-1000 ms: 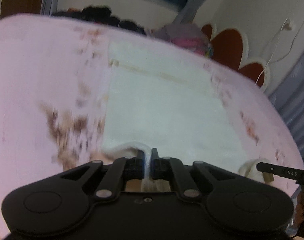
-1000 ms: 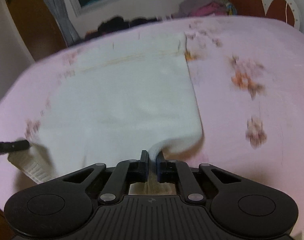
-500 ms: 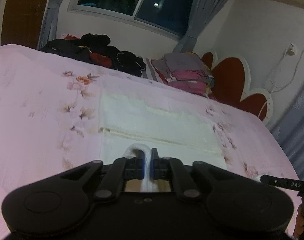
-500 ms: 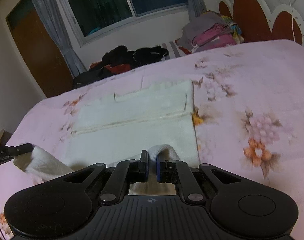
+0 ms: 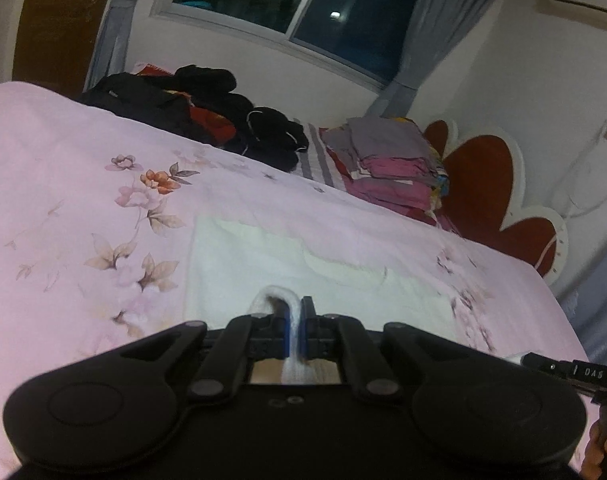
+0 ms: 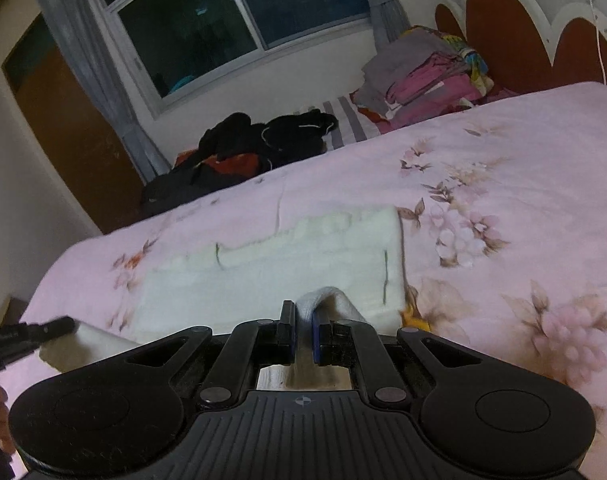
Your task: Fold small clothes
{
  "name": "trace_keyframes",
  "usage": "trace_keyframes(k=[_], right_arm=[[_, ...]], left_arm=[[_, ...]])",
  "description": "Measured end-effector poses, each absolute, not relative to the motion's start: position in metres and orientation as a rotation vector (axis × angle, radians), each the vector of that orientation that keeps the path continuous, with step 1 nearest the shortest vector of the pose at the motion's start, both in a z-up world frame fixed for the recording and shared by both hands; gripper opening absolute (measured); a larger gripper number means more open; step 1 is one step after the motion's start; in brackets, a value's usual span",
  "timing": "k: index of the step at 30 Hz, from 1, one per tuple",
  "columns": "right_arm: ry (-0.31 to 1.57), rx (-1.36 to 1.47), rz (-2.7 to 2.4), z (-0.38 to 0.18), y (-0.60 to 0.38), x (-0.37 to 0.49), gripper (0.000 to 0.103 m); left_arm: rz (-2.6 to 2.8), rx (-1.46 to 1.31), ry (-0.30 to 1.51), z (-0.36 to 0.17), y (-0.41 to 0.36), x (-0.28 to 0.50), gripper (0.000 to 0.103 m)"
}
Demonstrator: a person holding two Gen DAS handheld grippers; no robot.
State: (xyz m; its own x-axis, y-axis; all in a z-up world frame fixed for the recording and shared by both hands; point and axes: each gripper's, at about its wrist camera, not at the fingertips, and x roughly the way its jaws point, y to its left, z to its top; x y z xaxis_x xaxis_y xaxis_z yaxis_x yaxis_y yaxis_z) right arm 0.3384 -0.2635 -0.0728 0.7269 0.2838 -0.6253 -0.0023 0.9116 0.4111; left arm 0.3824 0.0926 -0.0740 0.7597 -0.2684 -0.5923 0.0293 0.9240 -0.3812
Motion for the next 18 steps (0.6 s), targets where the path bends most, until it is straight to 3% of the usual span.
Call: trace_keyframes(k=[18], right_arm=[[0.824,0.489,0.076,-0.127,-0.282,0.461,0.007]], left_arm=[[-0.041,-0.364,0.794,-0.116,0.084,0.496,0.006]])
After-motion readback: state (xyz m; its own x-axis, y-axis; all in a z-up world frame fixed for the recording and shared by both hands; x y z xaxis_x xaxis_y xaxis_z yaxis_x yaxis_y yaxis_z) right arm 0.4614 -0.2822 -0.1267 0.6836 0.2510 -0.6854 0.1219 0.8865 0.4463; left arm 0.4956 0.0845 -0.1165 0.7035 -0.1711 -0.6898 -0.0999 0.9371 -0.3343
